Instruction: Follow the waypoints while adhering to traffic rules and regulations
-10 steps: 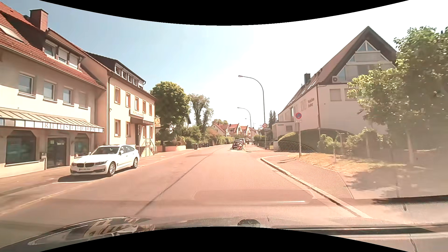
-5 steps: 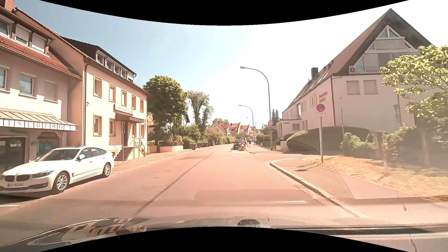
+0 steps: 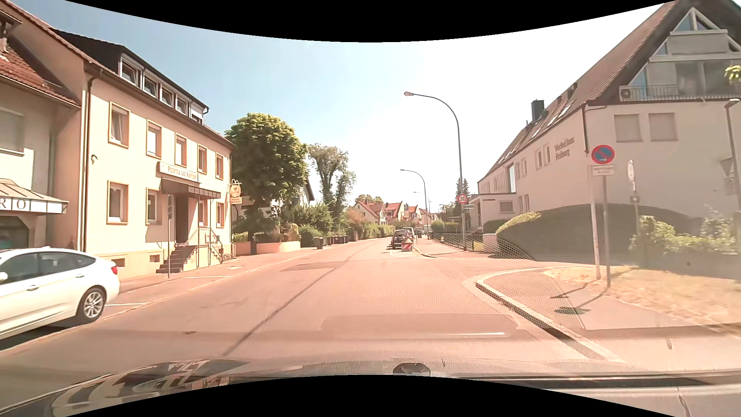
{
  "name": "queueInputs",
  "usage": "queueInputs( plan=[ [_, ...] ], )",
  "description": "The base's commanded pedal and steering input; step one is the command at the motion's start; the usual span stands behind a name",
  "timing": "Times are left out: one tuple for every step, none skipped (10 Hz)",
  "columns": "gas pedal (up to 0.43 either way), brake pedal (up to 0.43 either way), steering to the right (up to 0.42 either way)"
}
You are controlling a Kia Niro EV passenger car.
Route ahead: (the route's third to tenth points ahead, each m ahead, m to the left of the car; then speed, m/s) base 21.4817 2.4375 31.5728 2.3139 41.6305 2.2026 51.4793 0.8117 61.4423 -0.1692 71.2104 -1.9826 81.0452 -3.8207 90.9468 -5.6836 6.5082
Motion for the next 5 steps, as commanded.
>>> queueInputs(
  plan=[
    [0.079,0.000,-0.021],
    [0.079,0.000,-0.021],
    [0.079,0.000,-0.021],
    [0.079,0.000,-0.021],
    [0.079,0.000,-0.021]
  ],
)
